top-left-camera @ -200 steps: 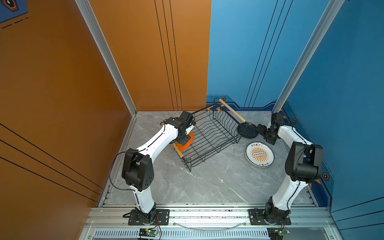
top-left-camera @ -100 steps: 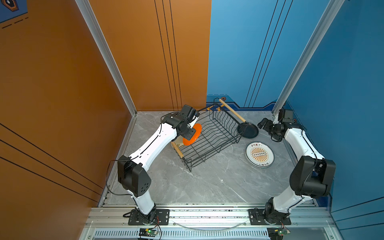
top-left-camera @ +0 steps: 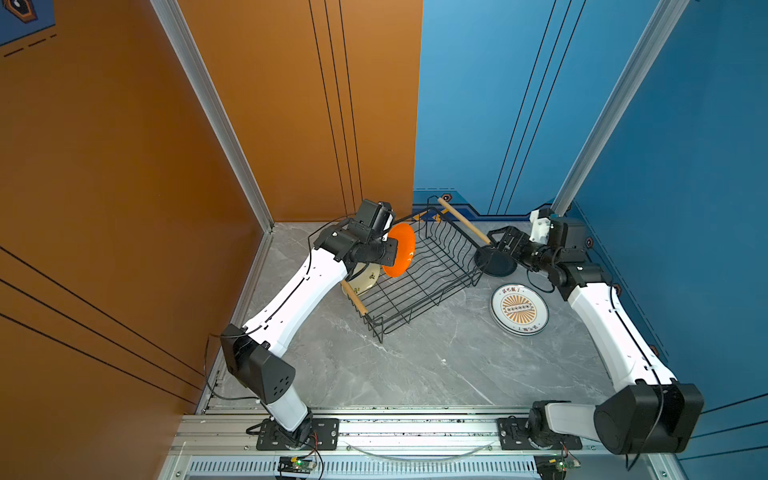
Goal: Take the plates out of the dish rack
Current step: 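Lift the orange plate from the rack with the left gripper toward the right gripper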
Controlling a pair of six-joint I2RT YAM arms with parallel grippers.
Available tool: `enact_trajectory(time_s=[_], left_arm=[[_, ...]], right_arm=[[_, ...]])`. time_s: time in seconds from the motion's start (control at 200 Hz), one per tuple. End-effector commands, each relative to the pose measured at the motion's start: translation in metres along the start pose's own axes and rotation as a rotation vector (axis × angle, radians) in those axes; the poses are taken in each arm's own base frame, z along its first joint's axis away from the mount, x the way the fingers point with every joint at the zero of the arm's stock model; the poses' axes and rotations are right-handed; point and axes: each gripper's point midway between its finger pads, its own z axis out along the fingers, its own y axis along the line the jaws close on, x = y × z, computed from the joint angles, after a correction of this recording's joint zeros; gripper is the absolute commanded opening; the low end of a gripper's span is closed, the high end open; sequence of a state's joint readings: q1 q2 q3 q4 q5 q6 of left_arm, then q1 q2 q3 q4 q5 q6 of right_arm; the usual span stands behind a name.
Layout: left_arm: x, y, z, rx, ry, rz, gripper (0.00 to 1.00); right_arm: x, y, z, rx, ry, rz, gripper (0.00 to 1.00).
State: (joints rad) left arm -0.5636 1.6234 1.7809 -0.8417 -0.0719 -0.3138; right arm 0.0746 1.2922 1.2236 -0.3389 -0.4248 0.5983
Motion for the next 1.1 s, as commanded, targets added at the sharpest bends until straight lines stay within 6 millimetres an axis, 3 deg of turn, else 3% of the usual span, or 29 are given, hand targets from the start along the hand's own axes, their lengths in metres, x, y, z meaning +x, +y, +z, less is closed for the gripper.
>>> enact_trajectory(time_s=[0.0,0.12,0.315,0.601,0.816,1.096], left_arm=[[-0.022,-0.009,-0.022,0.079,-0.125,-0.192,0.00],[-0.027,-0.010,-0.024,0.165,-0.189,-0.319,0.00],[-0.020,-0.016,-0.019,0.219,-0.176,-0.402,0.00],[-0.010,-0.018,-0.034,0.319,-0.237,-0.506,0.00],[-0.004,-0.024,-0.031,0.392,-0.226,-0.552,0.00],[-0.007,-0.032,-0.028,0.513,-0.239,-0.614,0.00]], right_arm=[[0.016,0.040,0.006,-0.128,0.024,0.035,1.00],[0.039,0.067,0.022,-0.197,0.078,0.057,1.00],[0.071,0.099,0.040,-0.271,0.159,0.044,0.94],[0.087,0.113,0.052,-0.311,0.201,0.069,0.86],[0.092,0.128,0.057,-0.361,0.216,0.086,0.85],[0.098,0.145,0.071,-0.456,0.251,0.143,0.73]])
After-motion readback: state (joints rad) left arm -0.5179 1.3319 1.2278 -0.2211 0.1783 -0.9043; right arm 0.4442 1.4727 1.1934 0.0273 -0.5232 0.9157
